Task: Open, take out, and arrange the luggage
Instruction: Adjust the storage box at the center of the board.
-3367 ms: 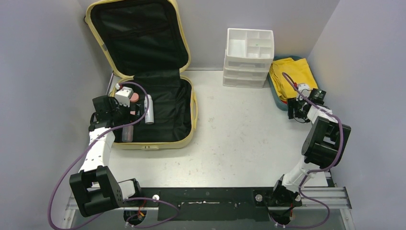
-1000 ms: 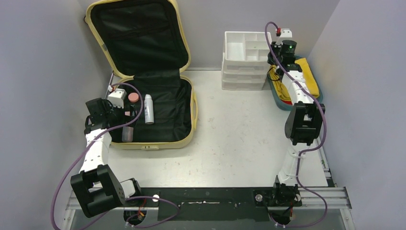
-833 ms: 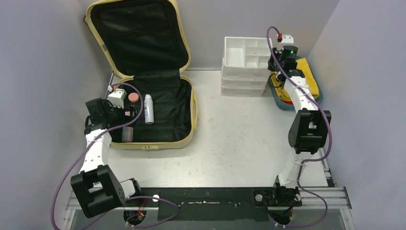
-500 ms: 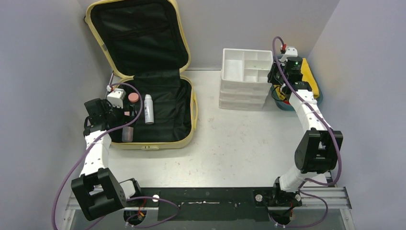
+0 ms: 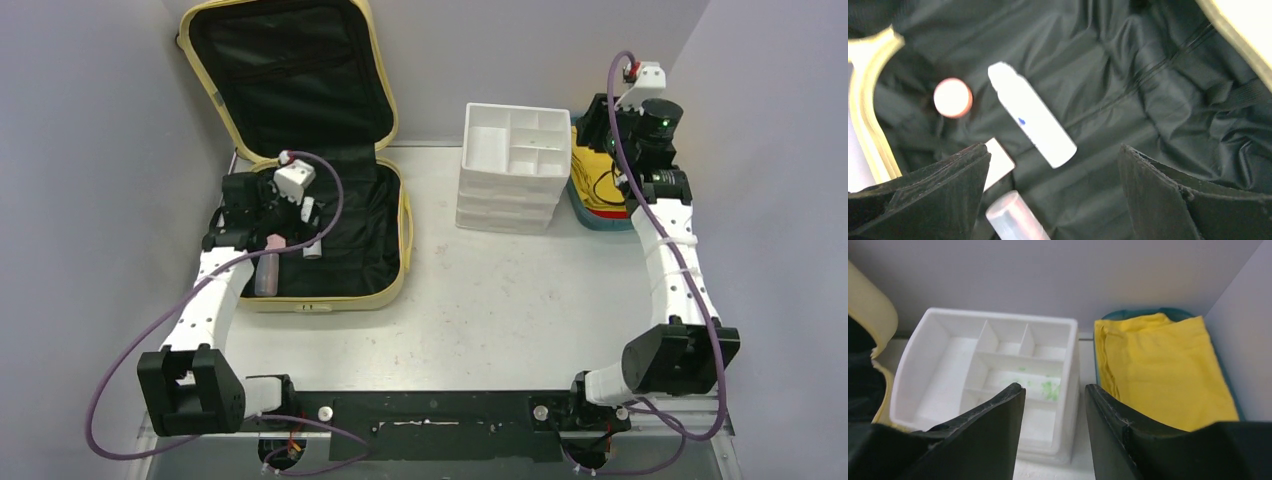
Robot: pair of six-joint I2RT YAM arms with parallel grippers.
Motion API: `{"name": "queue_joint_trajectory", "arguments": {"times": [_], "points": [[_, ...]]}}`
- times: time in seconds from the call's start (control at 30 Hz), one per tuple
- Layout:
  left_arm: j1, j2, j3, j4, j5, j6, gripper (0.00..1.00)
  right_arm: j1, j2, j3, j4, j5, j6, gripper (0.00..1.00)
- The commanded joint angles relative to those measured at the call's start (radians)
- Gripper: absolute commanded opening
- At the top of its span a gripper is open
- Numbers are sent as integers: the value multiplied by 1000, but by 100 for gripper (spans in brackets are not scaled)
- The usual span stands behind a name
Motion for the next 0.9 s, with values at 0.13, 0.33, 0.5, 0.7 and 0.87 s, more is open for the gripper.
{"name": "queue_joint_trajectory", "arguments": {"times": [0.13,0.33,0.5,0.7,0.87], "points": [[-307,125,281,-15,-131,119,97,-13,301,260,210,122,-38,43],[-498,305,420,-37,-162,106,97,-64,548,417,289,157,58,35],[-612,425,494,-79,-197,115,97,-109,760,640,224,147,115,28],[-641,503,589,-171,-74,109,97,-72,917,779,228,120,-7,26],[-645,550,662,-210,-36,87,97,-42,931,704,314,31,-70,26]]}}
